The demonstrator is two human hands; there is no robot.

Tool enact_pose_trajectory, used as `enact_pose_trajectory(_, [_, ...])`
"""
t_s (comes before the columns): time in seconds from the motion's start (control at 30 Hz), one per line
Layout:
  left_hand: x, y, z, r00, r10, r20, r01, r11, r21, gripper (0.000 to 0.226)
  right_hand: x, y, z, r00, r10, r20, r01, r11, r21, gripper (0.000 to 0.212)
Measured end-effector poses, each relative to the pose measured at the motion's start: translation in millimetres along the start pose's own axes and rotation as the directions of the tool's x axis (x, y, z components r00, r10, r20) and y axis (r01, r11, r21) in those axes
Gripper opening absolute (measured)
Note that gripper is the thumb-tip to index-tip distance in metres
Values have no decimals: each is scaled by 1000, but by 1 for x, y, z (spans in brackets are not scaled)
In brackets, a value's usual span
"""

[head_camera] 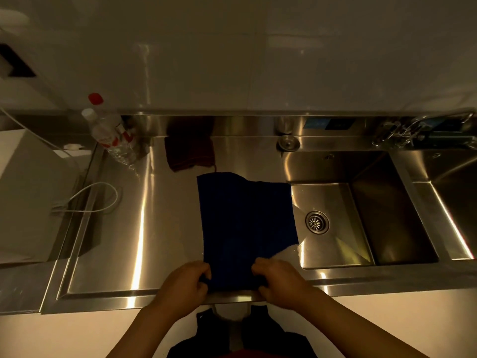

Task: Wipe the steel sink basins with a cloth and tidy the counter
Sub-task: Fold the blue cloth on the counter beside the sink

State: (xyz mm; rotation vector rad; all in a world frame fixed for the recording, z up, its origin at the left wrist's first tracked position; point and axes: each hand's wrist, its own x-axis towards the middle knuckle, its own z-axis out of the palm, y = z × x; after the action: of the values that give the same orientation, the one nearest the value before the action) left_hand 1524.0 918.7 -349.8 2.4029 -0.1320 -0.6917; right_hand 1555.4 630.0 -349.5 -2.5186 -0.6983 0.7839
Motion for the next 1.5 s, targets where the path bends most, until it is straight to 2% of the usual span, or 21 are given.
enact_pose_trajectory(0.07, [-4,-6,-1,988,-20,156,18,1000,17,26,-7,-3,8,986,-4,166,-9,997,73,17])
enact_pose_trajectory(0.13, [-7,-10,2,969,-27,247,27,1000,6,24,-11,-6,16,957,7,291,-47,990,133,15])
enact_pose_trajectory(0.2, [-8,-11,8,965,-25,262,24,1000,6,26,-9,-7,22,949,49,312,-101,983,151,15])
enact_pose_trajectory(0.27, [-7,-13,11,975,-34,218,42,999,-29,28,-5,-4,24,961,121,250,-167,971,172,14])
enact_pose_trajectory(0.33, [-2,-14,10,988,-52,144,65,994,-92,22,2,3,18,970,174,167,-215,939,268,13])
enact_pose_trajectory(0.47, [14,-17,-4,998,-64,-7,63,992,-112,22,17,14,-9,969,241,47,-236,866,440,24])
enact_pose_trajectory(0.53, [25,-17,-13,995,-65,-73,54,987,-150,23,27,19,-21,966,259,-4,-221,830,512,21])
enact_pose_trajectory(0.7, [62,-19,-46,979,-68,-193,27,978,-208,21,59,30,-45,934,350,-76,-231,752,617,16])
enact_pose_trajectory(0.8, [91,-19,-60,963,-70,-261,21,983,-185,26,81,40,-58,897,428,-115,-255,709,657,15])
enact_pose_trajectory(0.93, [127,-16,-71,954,-64,-292,42,996,-79,28,108,48,-61,843,520,-139,-304,673,674,12])
enact_pose_trajectory(1.1, [157,-20,-72,947,-15,-321,55,992,116,28,132,54,-53,798,576,-176,-338,671,660,17])
enact_pose_trajectory(1.27, [170,-28,-64,925,-62,-376,116,986,122,24,143,60,-46,744,644,-180,-371,622,690,11])
enact_pose_trajectory(1.37, [169,-30,-62,911,-92,-403,160,977,138,43,142,64,-46,690,702,-175,-376,554,743,12])
enact_pose_trajectory(1.43, [161,-26,-57,924,-25,-382,91,984,155,39,136,67,-47,647,731,-216,-337,529,779,14])
enact_pose_trajectory(1.5, [147,-21,-45,948,82,-308,-27,983,180,31,125,74,-48,611,742,-275,-326,553,767,10])
